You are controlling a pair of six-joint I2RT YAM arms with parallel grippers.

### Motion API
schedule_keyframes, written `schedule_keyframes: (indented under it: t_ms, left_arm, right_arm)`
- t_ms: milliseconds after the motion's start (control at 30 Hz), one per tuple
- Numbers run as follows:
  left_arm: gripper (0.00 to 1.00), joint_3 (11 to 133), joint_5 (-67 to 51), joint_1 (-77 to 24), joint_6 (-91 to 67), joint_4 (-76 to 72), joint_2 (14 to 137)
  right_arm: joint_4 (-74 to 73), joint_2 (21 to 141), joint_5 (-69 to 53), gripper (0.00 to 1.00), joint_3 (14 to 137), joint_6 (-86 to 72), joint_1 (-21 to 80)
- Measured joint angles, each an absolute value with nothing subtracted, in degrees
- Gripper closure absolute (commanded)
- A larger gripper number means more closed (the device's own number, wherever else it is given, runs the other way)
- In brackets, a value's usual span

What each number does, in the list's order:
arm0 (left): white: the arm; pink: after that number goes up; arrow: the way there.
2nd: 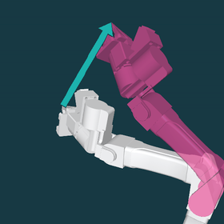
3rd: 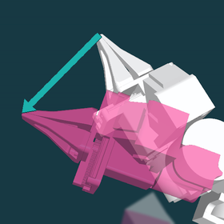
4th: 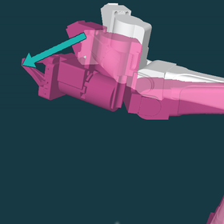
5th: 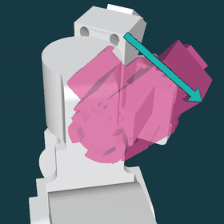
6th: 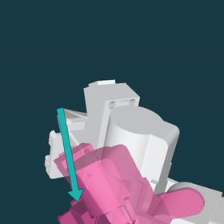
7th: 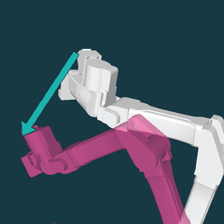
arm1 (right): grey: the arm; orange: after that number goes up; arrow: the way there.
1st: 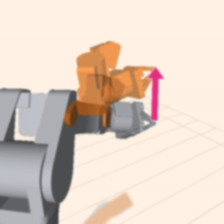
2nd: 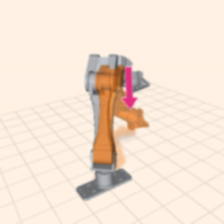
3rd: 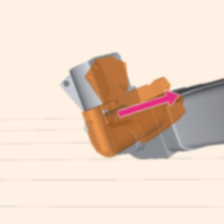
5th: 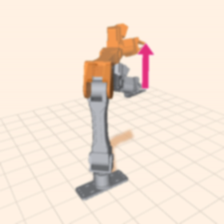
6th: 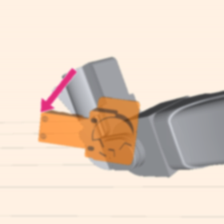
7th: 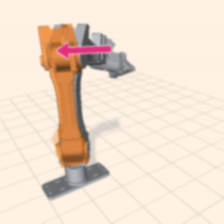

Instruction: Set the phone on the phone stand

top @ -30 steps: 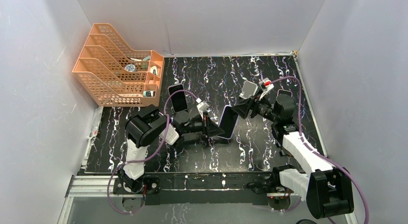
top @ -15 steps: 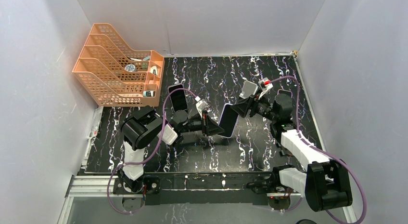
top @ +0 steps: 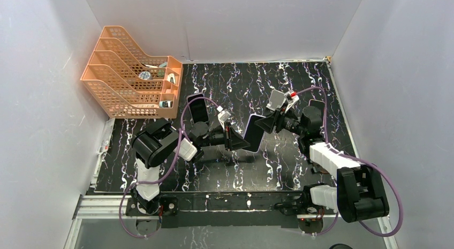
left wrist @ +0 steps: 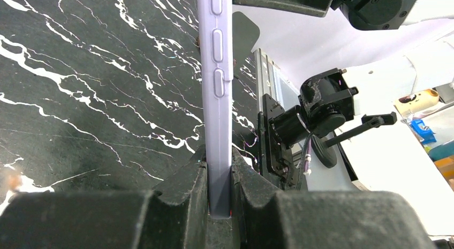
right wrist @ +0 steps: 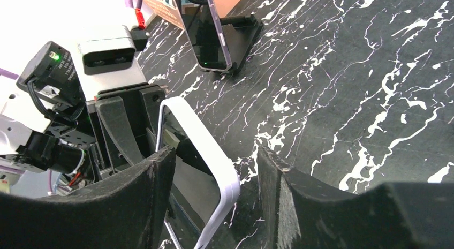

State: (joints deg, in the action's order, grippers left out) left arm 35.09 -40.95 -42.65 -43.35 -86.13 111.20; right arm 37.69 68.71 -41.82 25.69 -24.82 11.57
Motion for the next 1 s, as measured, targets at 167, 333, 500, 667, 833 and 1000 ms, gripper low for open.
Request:
schedule_keyframes:
  t_ms: [167,333,500,667,833,1000]
  left_arm:
    - [1.0,35.11,-40.97,-42.65,-43.64,-86.11,111.2]
    - [1.0,35.18,-41.04,-42.52,-43.97,-85.69,111.57]
    - [1.0,36.73,-43.13,-42.06,-44.6,-86.11,113.54]
    - [0.97,40.6,-47.62,-40.18,-45.98,-86.8,116.51]
    - [0.69,48.1,-50.7,-38.48,-48.47,-87.85,121.27]
    - [0.45,58.81,-47.7,-37.12,-52.99,-88.36,126.43]
  right_arm:
    - [39.86,69.65,-43.0,0.48,25.65,-25.58,11.6]
    - [42.37,70.96,-45.76,0.67,25.69,-27.09,11.35]
    - [44.69,71.59,-48.6,0.95,25.69,-28.53,10.63]
    - [47.2,71.57,-50.76,0.99,25.85,-29.39,9.91]
    - [47.31,71.57,-50.11,0.99,28.27,-28.03,8.86]
    - [46.98,71.77,-47.81,0.99,31.73,-26.26,7.86]
